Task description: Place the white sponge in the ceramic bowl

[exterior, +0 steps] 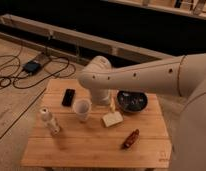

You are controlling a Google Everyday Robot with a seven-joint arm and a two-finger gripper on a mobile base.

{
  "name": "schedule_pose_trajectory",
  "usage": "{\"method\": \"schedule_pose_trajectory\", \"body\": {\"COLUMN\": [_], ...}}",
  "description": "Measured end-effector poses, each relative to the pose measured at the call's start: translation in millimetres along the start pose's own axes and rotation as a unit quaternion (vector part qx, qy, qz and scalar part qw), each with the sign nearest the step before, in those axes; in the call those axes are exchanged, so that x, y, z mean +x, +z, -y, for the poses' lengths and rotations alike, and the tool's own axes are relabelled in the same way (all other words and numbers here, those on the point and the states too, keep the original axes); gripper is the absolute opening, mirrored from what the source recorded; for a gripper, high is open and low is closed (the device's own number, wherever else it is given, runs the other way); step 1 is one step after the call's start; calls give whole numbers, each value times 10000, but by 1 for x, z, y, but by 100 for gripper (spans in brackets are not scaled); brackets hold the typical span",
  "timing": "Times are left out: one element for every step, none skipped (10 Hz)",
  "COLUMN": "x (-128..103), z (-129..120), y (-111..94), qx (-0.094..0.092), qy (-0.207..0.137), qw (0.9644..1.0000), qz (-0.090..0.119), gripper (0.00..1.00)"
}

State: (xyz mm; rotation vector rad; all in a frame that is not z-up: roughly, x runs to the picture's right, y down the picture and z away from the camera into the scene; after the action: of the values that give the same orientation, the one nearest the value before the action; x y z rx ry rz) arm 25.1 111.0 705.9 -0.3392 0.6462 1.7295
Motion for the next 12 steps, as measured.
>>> {"method": "schedule_pose_trajectory", "body": {"x": [0, -2, -4, -6, -10, -14, -19, -23, -30, -35, -39, -43], "z": [9, 20, 29, 35, 41, 44, 46, 47, 47, 47, 48, 48], "y": [5, 14, 26, 36, 50, 63, 77, 87, 103, 115, 124, 134], "qx": [-5, -55, -143, -208, -308, -377, -445, -486, -530, -554, -562, -578], "qy": [129, 302, 466, 567, 669, 726, 783, 806, 823, 837, 852, 885], "qw": [9999, 9995, 9987, 9981, 9972, 9966, 9959, 9955, 9952, 9949, 9948, 9944], "qz": [29, 75, 117, 132, 134, 121, 99, 84, 51, 17, -9, -45], "gripper": [65, 65, 65, 65, 65, 65, 65, 65, 65, 65, 65, 65]}}
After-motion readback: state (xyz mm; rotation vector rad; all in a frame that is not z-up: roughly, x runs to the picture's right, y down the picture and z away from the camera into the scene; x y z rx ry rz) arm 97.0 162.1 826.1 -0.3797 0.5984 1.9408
